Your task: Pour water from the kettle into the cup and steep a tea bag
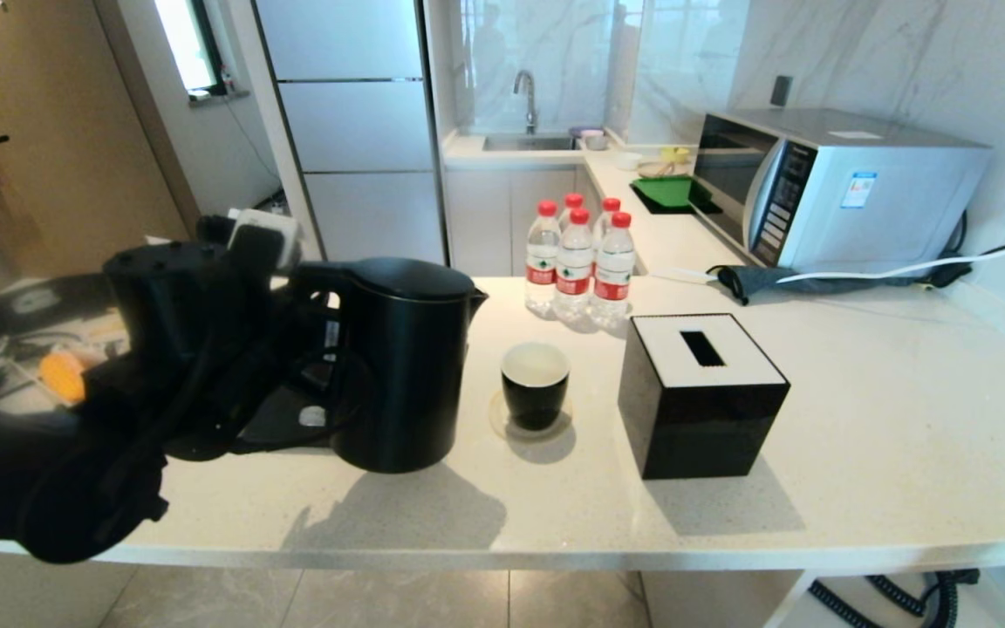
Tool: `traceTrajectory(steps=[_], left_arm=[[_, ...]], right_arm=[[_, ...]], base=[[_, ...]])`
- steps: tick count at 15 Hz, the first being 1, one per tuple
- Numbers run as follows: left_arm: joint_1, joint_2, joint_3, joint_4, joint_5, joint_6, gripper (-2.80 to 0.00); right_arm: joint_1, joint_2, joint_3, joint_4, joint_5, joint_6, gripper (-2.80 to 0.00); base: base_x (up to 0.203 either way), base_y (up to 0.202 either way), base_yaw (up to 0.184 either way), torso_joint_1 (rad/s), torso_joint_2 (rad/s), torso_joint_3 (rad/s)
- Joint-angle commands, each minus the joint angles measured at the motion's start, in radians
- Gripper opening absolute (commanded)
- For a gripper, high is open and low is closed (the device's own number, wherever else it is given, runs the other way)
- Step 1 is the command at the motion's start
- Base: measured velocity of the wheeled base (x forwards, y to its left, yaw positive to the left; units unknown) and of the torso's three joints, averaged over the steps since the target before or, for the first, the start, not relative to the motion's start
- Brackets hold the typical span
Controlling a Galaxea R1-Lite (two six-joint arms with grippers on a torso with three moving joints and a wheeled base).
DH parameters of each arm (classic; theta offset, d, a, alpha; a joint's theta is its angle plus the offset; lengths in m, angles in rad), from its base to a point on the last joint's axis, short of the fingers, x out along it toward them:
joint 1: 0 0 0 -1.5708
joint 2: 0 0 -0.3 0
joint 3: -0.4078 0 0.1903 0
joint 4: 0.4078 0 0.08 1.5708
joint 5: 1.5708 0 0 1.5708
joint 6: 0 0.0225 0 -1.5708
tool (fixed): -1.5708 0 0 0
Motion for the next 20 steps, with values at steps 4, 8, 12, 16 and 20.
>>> traceTrajectory(steps=[4, 8, 12, 16, 20], left_arm=[[-0.013, 0.040, -0.054, 0.023, 0.015, 0.001, -2.80], [-0.050, 0.050, -0.094, 0.086, 0.071, 0.000, -2.80], [-0.082, 0.063, -0.127, 0.129, 0.127, 0.001, -2.80], [-0.119, 0.078, -0.135, 0.134, 0.188, 0.001, -2.80], [-0.129, 0.077, -0.134, 0.160, 0.210, 0.023, -2.80]], right_arm=[[0.000, 0.001, 0.000, 0.000, 0.001, 0.000, -2.80], [0.000, 0.001, 0.000, 0.000, 0.001, 0.000, -2.80], [0.000, 0.001, 0.000, 0.000, 0.001, 0.000, -2.80], [0.000, 0.001, 0.000, 0.000, 0.001, 0.000, -2.80], [0.000, 0.001, 0.000, 0.000, 0.001, 0.000, -2.80]], base=[[0.000, 0.000, 0.000, 0.000, 0.00, 0.000], [0.000, 0.000, 0.000, 0.000, 0.00, 0.000], [0.000, 0.000, 0.000, 0.000, 0.00, 0.000], [0.000, 0.000, 0.000, 0.000, 0.00, 0.000], [0.000, 0.000, 0.000, 0.000, 0.00, 0.000]])
